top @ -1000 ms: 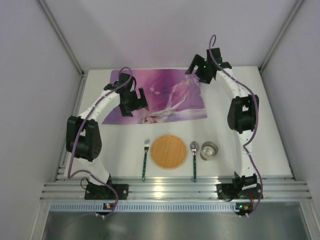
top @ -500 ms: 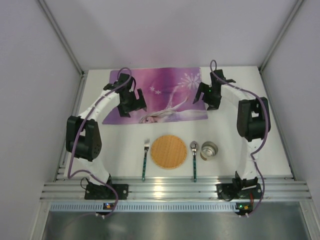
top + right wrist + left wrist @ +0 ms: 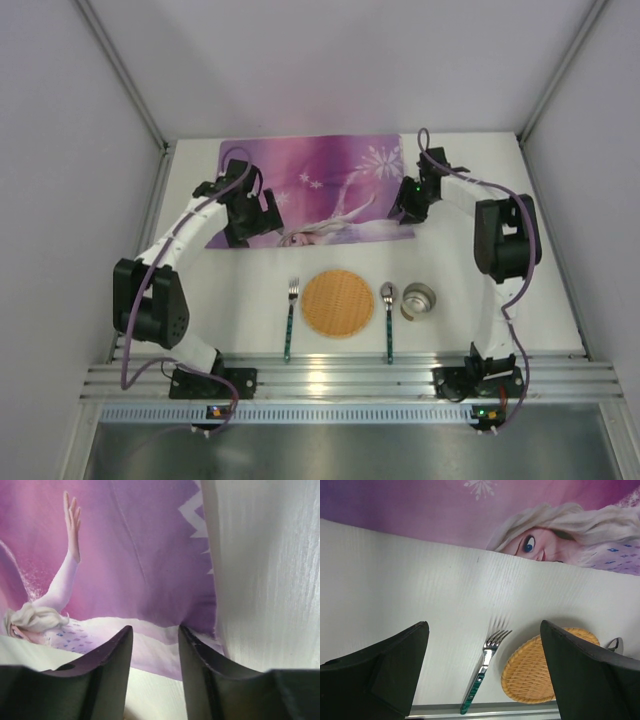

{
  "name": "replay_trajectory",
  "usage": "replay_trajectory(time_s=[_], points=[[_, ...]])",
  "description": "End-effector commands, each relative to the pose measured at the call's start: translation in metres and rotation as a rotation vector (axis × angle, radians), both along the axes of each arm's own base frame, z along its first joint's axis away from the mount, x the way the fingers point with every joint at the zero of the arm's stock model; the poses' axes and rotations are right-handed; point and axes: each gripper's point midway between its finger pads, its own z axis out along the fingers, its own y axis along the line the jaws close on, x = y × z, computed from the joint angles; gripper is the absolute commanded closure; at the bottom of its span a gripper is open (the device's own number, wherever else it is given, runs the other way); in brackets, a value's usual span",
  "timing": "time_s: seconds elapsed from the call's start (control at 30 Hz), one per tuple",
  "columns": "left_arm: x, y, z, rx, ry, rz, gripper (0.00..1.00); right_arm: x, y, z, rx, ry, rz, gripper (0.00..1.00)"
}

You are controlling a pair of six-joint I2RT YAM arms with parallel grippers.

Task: Set the dinner table for one person

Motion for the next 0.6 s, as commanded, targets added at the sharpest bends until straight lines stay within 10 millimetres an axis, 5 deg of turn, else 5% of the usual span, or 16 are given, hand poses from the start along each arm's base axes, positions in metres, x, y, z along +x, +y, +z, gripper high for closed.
replay_trajectory(time_s=[0.0,0.17,0.3,0.57], points=[[-0.020,0.012,0.004,0.020,0.001,0.043,0.02,-0.005,0.000,-0.016,-0.001,0.018,0.018,0.60],[-0.034,0.014,0.001,0.007,0.006,0.063,0.02,-0.015,-0.010,-0.023,-0.051,0.028,0.023,0.76],[-0.040,0.016,0.004,0.003,0.002,0.072,0.02,-0.023,-0.028,-0.032,-0.175,0.058,0.004,1.00],[-0.048,0.018,0.008,0.000,-0.002,0.079,0.02,-0.052,-0.054,-0.043,-0.293,0.130,-0.052,1.00]])
